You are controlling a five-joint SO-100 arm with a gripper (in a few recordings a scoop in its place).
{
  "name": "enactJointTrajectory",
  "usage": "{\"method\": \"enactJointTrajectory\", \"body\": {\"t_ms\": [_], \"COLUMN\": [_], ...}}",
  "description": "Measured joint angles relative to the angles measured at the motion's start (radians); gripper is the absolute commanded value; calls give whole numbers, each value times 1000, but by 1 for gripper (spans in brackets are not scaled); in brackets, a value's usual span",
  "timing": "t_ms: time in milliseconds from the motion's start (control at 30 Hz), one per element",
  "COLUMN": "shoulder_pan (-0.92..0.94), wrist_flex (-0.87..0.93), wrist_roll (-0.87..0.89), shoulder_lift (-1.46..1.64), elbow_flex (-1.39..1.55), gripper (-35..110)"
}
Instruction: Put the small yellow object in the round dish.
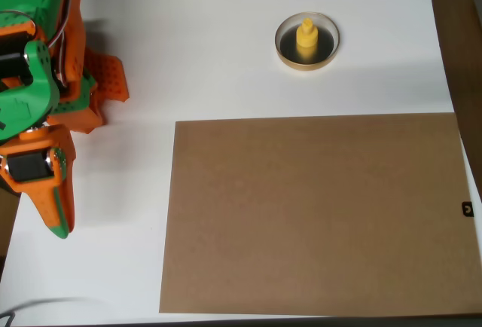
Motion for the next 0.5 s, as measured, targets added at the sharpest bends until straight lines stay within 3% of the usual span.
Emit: {"method": "enactJointTrajectory", "body": {"t_ms": [500], "shoulder_pan": [12], "wrist_flex": [-17], "wrist_roll": [9], "shoulder_lift": [0], "elbow_flex": [0], "gripper": [0]}}
